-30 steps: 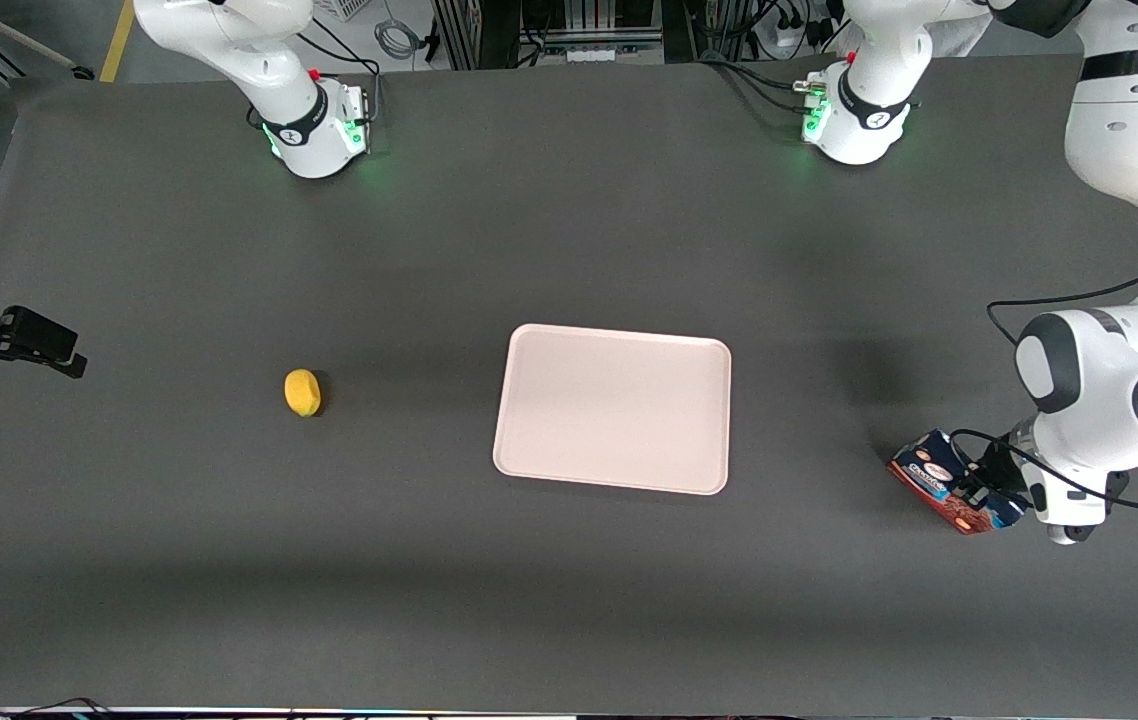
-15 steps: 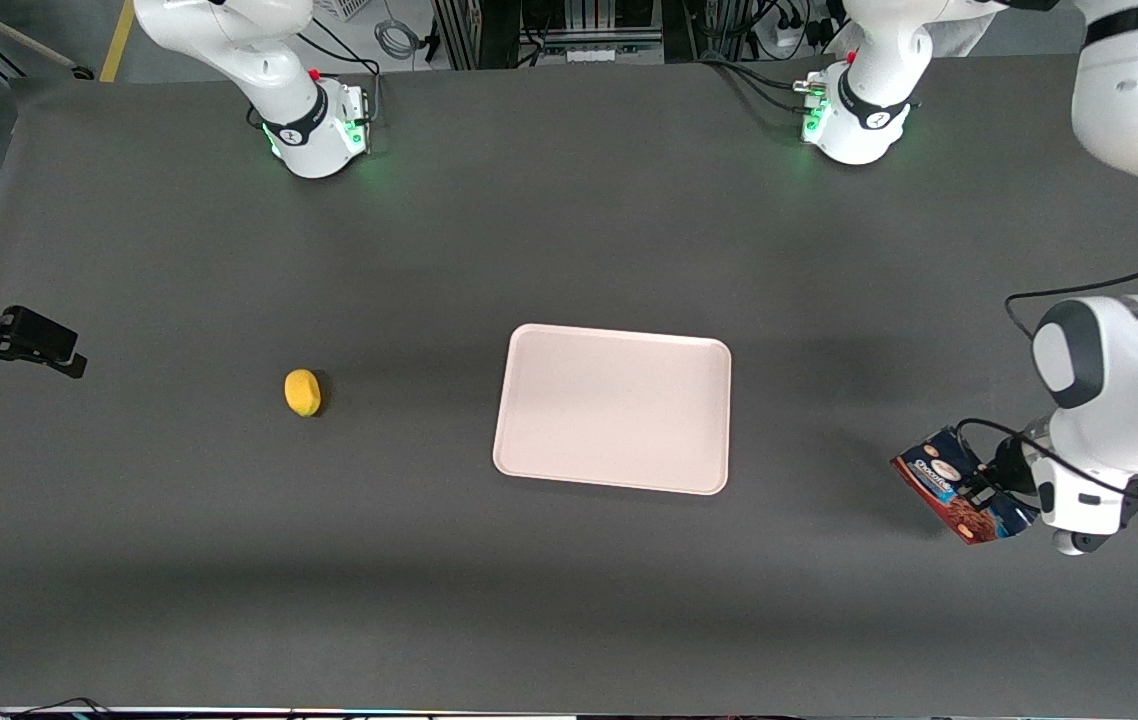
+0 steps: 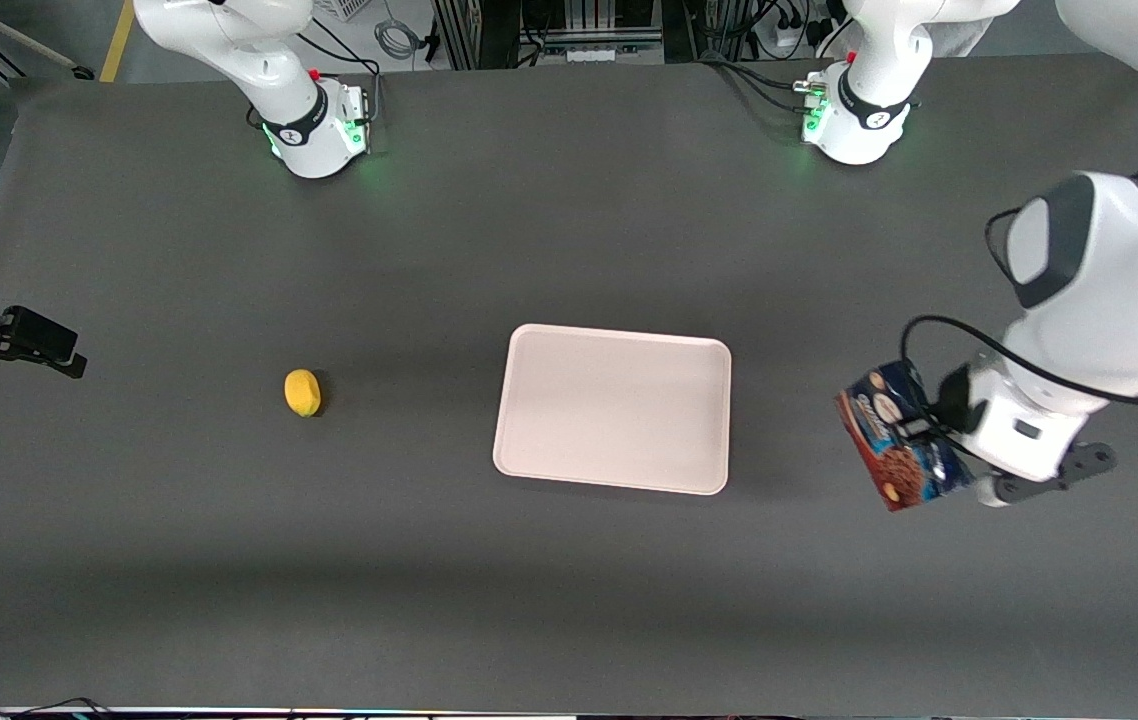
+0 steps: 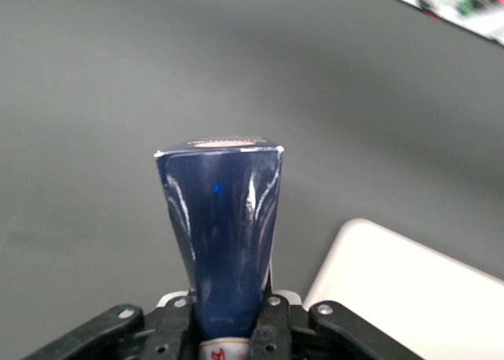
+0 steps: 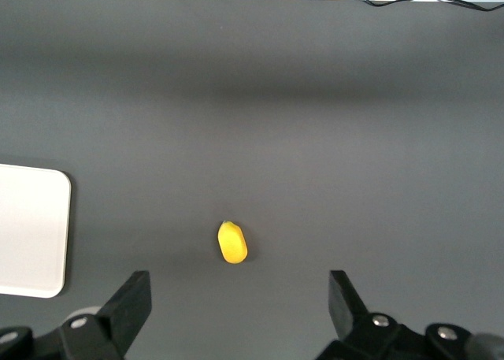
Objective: Place cookie box on tray
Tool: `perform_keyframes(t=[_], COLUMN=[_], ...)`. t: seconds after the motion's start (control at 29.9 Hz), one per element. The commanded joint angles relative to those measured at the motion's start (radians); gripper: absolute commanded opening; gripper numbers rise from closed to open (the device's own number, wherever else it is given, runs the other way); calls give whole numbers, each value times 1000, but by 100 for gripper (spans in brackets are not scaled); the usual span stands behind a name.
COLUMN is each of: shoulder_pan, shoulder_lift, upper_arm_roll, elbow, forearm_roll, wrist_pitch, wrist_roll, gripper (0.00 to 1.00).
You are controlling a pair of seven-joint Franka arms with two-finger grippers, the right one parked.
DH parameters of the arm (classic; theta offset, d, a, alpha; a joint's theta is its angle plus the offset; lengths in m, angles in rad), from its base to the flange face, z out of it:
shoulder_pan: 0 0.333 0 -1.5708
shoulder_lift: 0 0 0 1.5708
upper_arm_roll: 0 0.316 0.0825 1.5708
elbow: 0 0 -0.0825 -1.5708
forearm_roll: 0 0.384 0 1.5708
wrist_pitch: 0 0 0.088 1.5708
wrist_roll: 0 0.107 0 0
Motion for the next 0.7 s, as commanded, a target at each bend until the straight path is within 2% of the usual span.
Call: perform_keyframes(t=[0.0, 0.17, 0.33, 0.43, 0.67], shoulder_pan=[-15, -48, -82, -105, -163], shoulder_lift=[8, 16, 45, 66, 137], upper_arm_roll=[-69, -128, -178, -192, -198], elbow=[62, 60, 48, 25, -18], forearm_roll=[21, 34, 89, 138, 193], wrist_pitch=[-65, -53, -24, 10, 122], wrist_roll=[7, 6, -16, -27, -94], gripper=[26, 26, 26, 27, 29])
